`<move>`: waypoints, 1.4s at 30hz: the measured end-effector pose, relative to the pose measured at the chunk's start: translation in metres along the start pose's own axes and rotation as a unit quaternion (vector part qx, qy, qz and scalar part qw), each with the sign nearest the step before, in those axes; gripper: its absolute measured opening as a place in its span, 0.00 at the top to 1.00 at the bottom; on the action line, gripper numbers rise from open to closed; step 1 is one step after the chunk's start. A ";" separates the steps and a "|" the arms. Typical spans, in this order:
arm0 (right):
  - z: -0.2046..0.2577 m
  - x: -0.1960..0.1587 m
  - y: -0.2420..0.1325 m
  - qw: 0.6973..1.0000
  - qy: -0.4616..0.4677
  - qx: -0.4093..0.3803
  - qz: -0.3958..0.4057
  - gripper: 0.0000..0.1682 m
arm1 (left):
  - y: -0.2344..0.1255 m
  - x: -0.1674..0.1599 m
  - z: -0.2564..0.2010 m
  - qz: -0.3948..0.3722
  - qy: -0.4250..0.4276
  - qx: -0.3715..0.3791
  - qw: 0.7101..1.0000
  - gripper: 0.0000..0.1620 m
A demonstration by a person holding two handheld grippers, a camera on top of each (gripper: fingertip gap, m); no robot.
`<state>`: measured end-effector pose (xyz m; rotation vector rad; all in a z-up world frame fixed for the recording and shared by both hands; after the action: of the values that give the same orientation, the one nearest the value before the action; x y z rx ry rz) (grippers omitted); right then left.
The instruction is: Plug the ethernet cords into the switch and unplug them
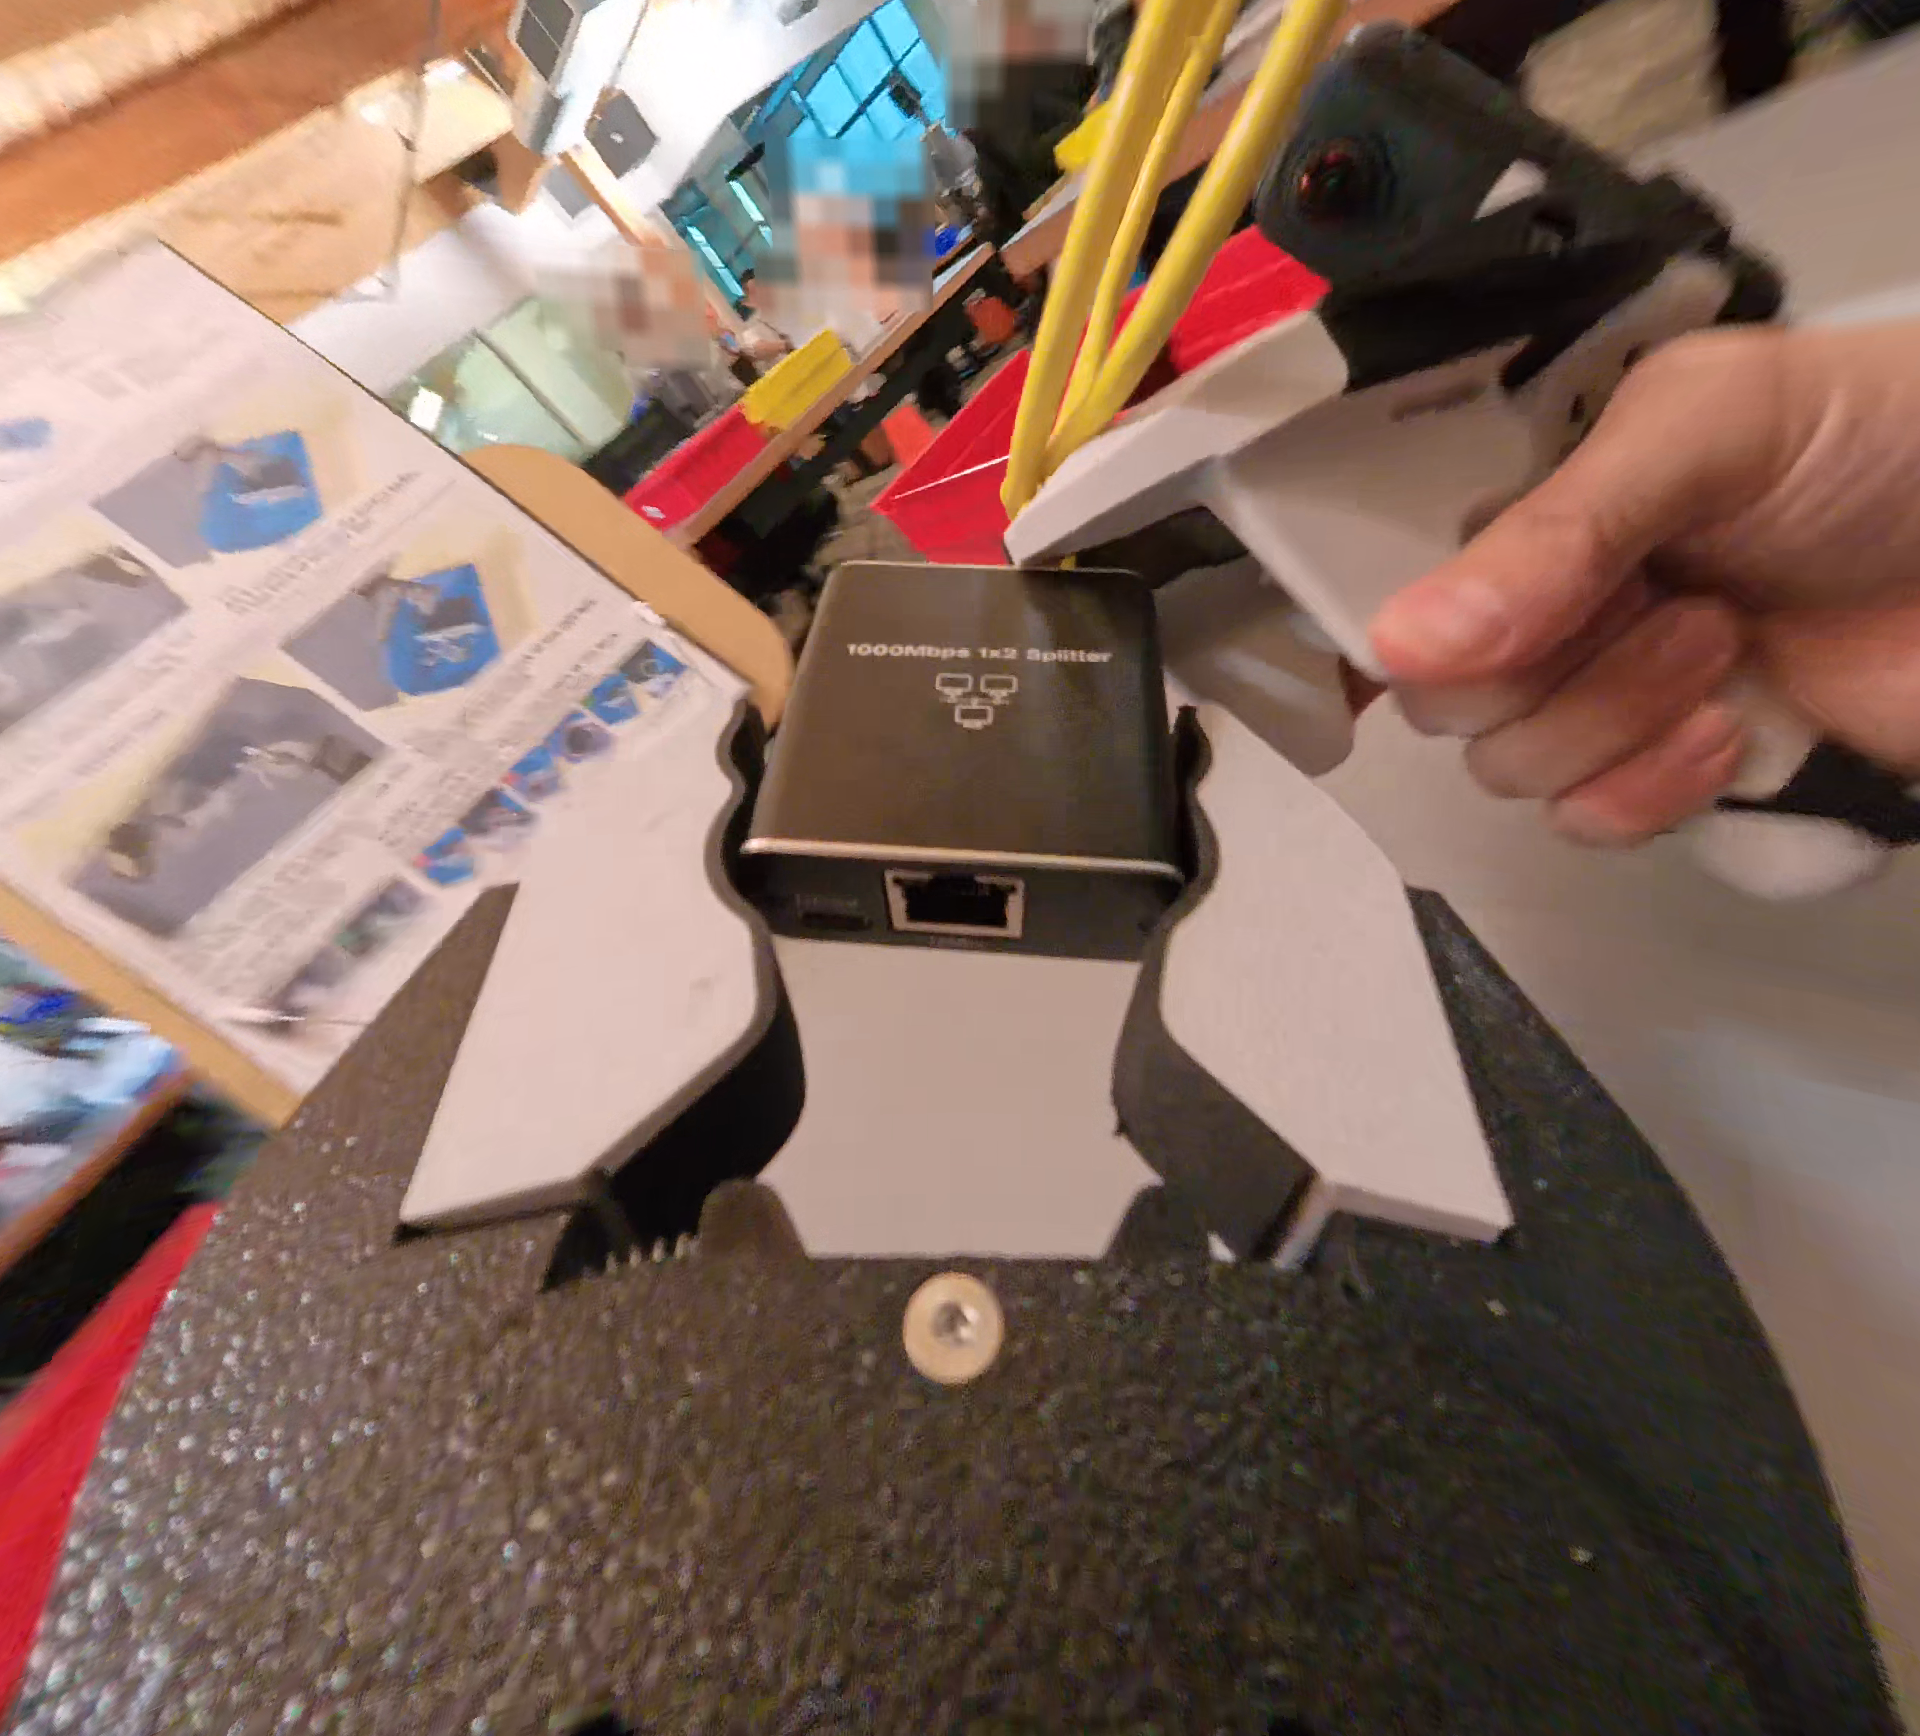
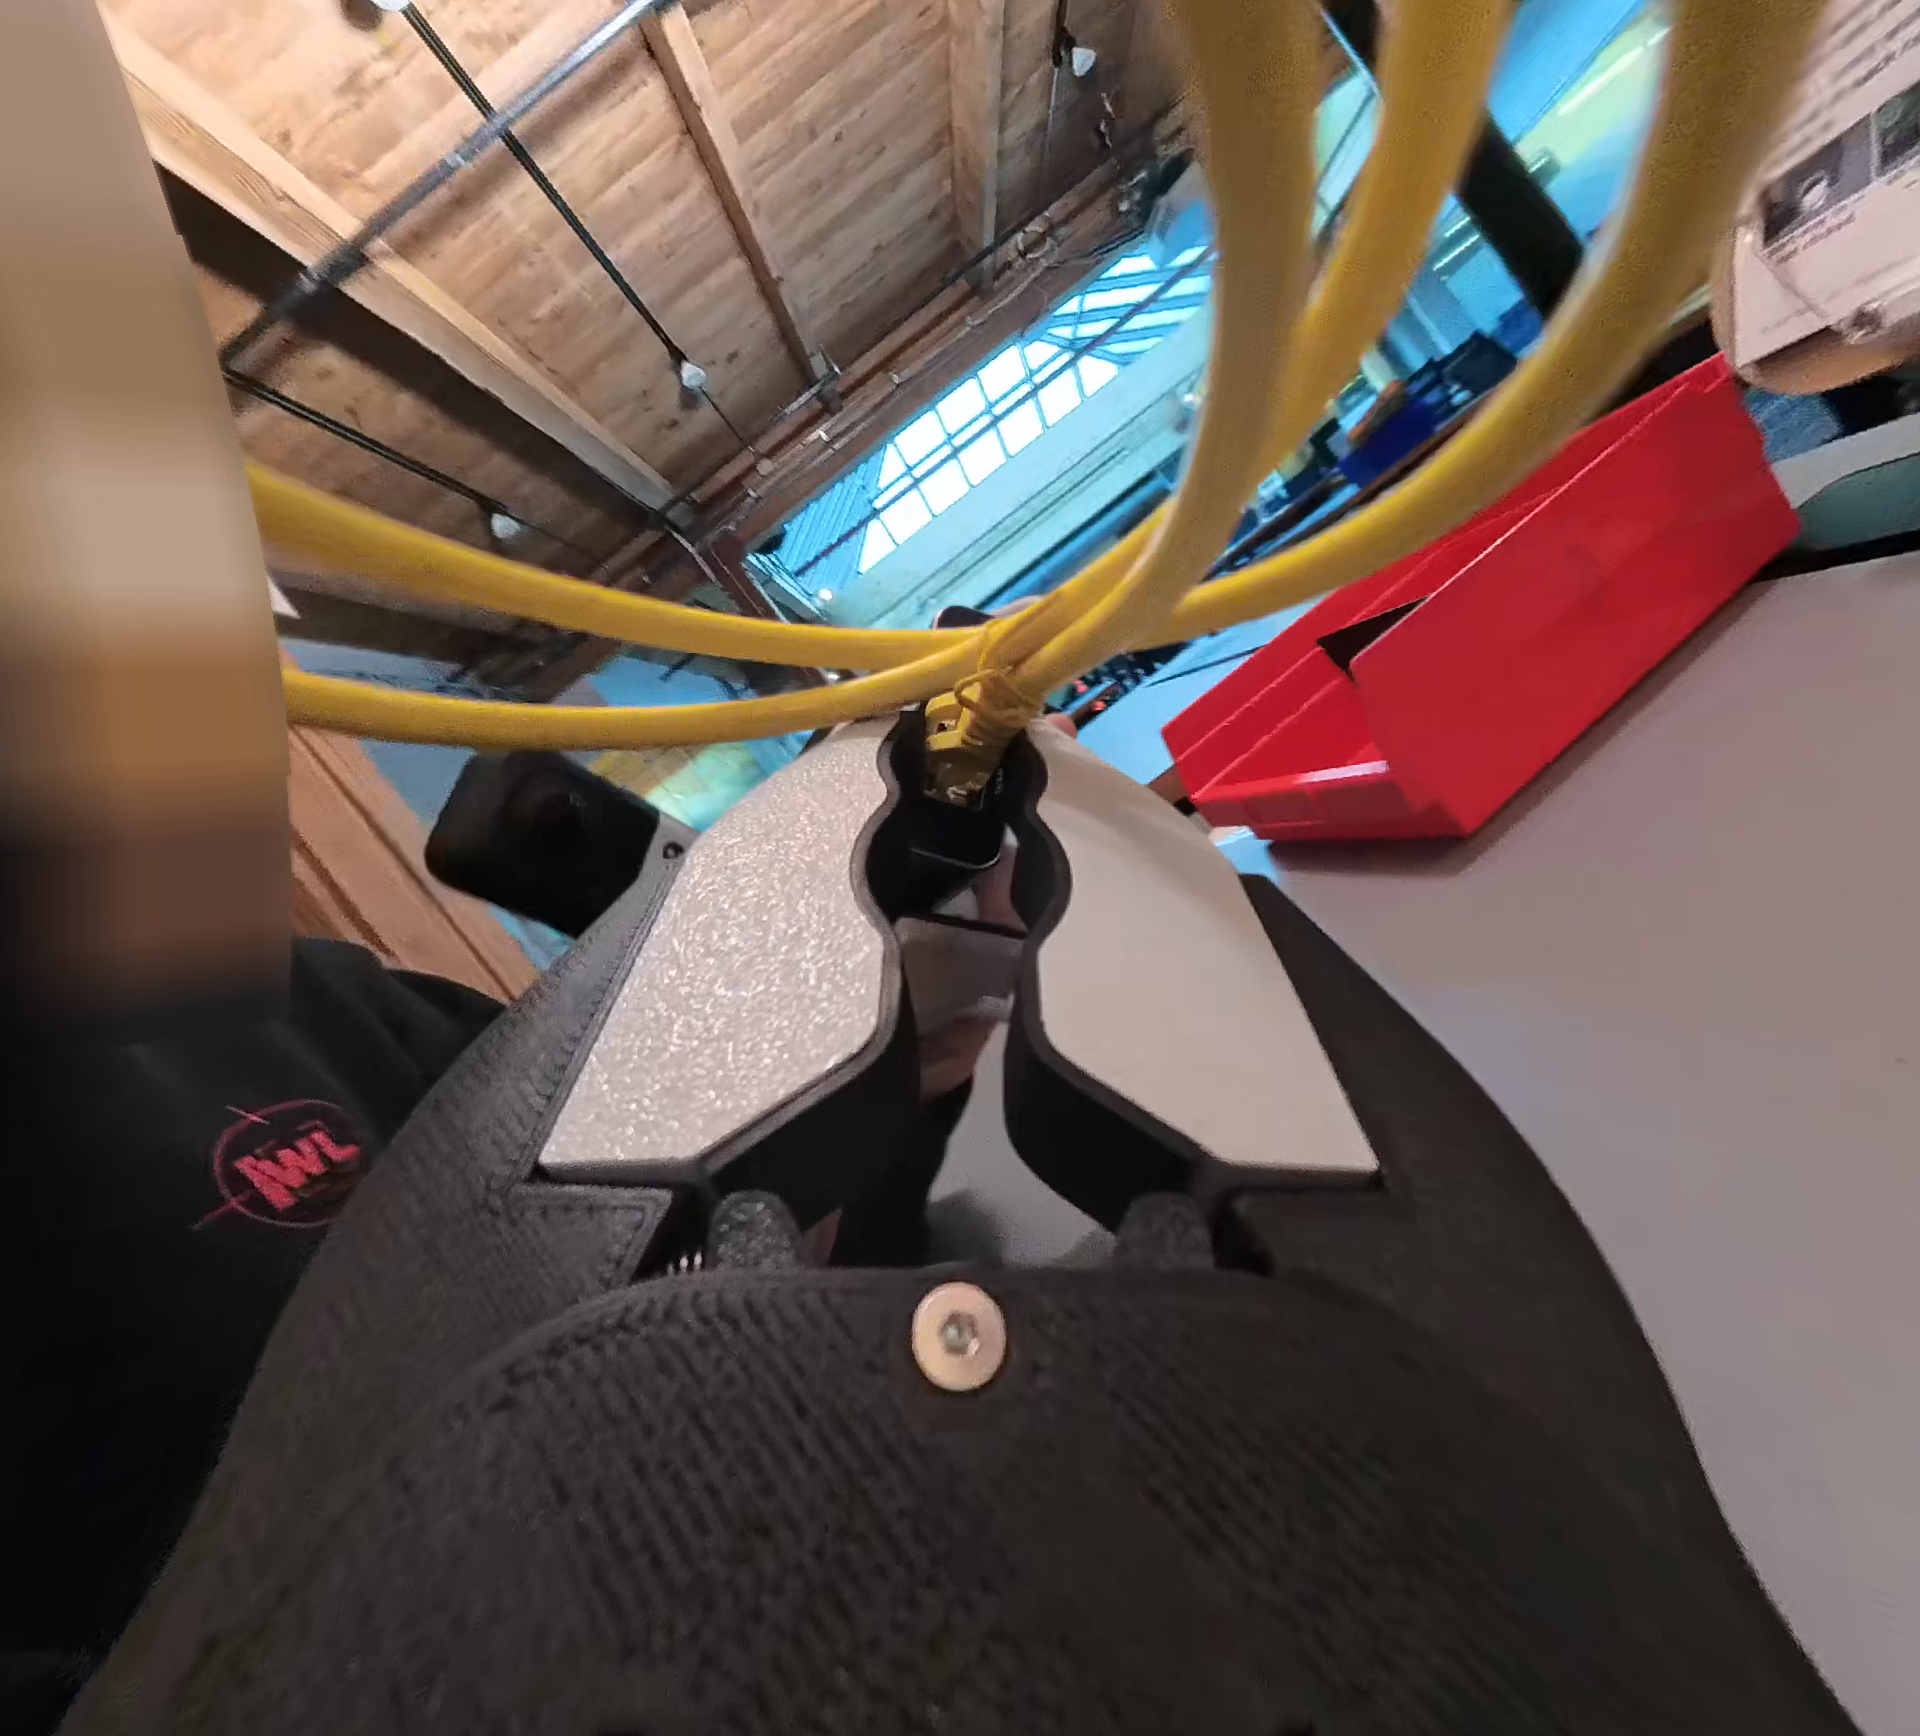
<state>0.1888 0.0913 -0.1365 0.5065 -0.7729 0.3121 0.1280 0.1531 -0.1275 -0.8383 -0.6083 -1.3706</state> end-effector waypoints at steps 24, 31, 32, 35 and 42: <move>0.028 0.012 0.005 0.991 -0.124 -0.035 0.047 0.97 | -0.013 0.015 0.014 -0.087 -0.274 -0.137 0.948 0.54; 0.043 0.011 0.020 0.989 -0.140 -0.032 0.028 0.79 | -0.023 0.013 0.030 -0.169 -0.423 -0.281 0.845 0.54; 0.047 0.013 0.020 0.991 -0.130 -0.022 0.014 0.80 | -0.023 0.013 0.030 -0.169 -0.424 -0.289 0.842 0.54; 0.045 0.020 0.016 0.990 -0.129 -0.049 -0.014 0.83 | -0.023 0.014 0.022 -0.164 -0.418 -0.338 0.827 0.54; 0.055 0.019 0.016 0.985 -0.170 -0.023 -0.003 0.90 | -0.018 0.015 0.007 -0.157 -0.454 -0.407 0.777 0.54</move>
<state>0.1624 0.0769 -0.0848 0.5244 -1.1080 0.2035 0.1125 0.1496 -0.1087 -2.2676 -0.9174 -1.4825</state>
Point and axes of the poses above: each gripper's, where its closed fingertips meet, y out along the fingers, x out of its top, z = x × y across the jaws, the point moved 5 cm from there along -y, back along the fingers, and after that the axes turned 8 degrees about z, right-handed, at the moved point
